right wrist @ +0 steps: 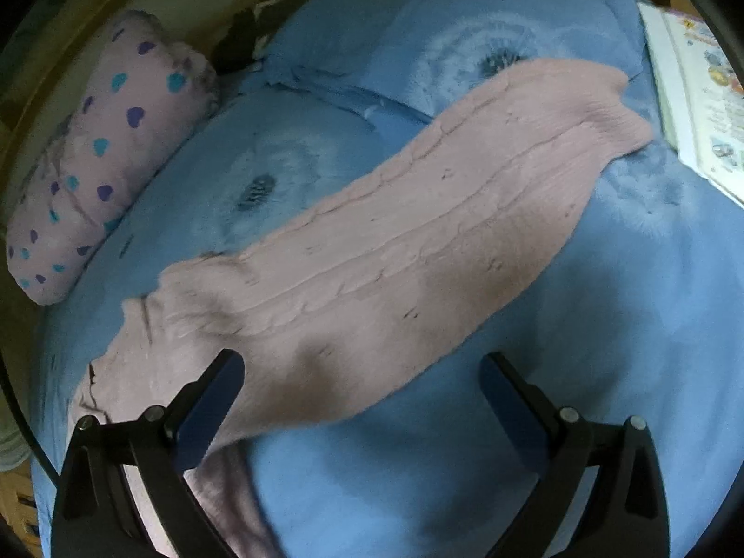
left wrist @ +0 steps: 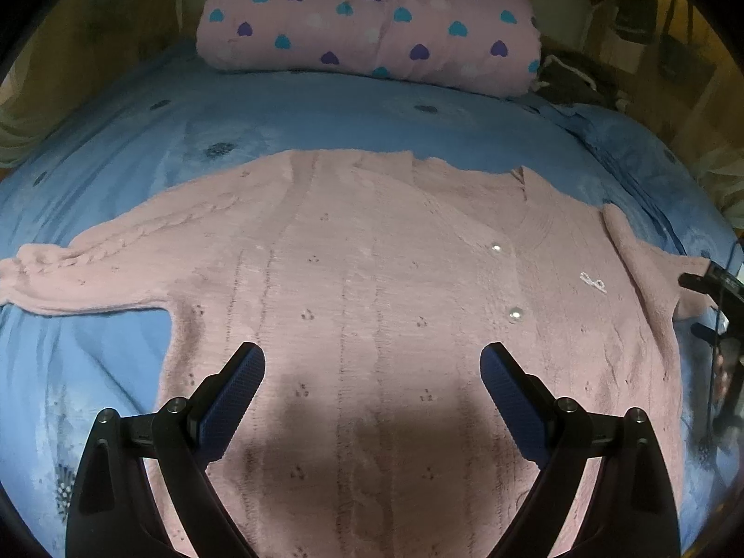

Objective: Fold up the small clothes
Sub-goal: 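Grasp the cardigan sleeve cuff with the right tool and lift it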

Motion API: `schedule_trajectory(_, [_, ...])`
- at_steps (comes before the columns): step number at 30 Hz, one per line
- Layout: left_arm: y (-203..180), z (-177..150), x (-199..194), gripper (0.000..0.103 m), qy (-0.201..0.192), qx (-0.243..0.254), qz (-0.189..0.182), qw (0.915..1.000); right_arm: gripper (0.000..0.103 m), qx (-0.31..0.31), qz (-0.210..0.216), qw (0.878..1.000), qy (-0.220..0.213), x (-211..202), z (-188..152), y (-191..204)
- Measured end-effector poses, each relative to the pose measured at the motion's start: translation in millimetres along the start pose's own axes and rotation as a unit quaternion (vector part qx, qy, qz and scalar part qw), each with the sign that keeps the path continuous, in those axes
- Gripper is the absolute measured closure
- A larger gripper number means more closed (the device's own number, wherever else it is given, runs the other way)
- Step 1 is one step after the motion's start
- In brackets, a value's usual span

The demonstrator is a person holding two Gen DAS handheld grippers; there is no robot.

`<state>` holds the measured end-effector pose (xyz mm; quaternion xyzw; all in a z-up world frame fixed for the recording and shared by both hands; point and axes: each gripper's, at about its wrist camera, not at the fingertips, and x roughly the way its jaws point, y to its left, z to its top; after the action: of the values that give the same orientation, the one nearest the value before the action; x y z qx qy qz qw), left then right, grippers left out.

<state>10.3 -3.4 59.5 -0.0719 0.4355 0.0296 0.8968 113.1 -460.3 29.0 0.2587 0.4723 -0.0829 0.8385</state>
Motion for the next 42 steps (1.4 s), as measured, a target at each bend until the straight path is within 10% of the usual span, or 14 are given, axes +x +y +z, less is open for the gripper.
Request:
schedule_trajectory(15, [-10.1,-18.6,23.5,0.012,0.02,-0.011,0.0,0.9997,0.002,-0.081,-0.031,0.994,-0.069,19.4,24.7,-11.6])
schedule_trajectory(17, [-11.4,-21.0,24.8,0.012,0.025,-0.009,-0.001,0.9997,0.012,-0.072,-0.034,0.994,-0.076,16.4,25.2,-14.6])
schedule_trajectory(22, [-14.8,-24.3,22.1,0.013,0.026,-0.001,-0.002,0.9996,0.084,-0.049,-0.032,0.996,-0.074,11.6,30.8,-22.3])
schedule_trajectory(24, [-17.2,-25.0,18.3,0.013,0.024,0.004,-0.001,0.9997,0.096,-0.027,-0.003,0.998,-0.065,8.7,34.3,-28.6])
schedule_trajectory(42, [-8.4,-22.1,-13.6,0.013,0.008,0.005,0.017,0.9998,0.097,0.054,0.039,0.982,-0.176,-82.7,51.7,-77.5])
